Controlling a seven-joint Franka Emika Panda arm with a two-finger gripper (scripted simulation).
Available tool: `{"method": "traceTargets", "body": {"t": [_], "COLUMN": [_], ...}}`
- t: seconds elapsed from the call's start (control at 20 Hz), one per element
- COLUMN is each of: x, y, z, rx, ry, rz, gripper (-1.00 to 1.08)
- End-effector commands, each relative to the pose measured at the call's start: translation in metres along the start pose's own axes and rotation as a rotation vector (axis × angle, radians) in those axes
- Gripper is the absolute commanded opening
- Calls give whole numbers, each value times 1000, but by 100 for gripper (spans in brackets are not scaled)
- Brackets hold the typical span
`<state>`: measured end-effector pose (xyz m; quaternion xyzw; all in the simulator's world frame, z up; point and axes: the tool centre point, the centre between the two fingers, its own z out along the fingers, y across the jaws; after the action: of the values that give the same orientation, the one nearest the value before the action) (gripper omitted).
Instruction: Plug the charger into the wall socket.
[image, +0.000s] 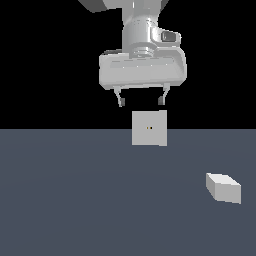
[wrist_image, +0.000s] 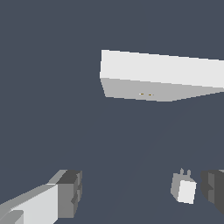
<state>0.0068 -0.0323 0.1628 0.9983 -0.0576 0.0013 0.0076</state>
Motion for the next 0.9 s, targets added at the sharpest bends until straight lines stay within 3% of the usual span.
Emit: {"method": "traceTargets", "body": {"t": [0.0, 0.45, 0.85], "x": [0, -10, -38], "y": [0, 13, 47], "z": [0, 10, 36], "rx": [0, 1, 2], "ry": [0, 8, 28], "rz": [0, 17, 65], "gripper": [100, 100, 100]}}
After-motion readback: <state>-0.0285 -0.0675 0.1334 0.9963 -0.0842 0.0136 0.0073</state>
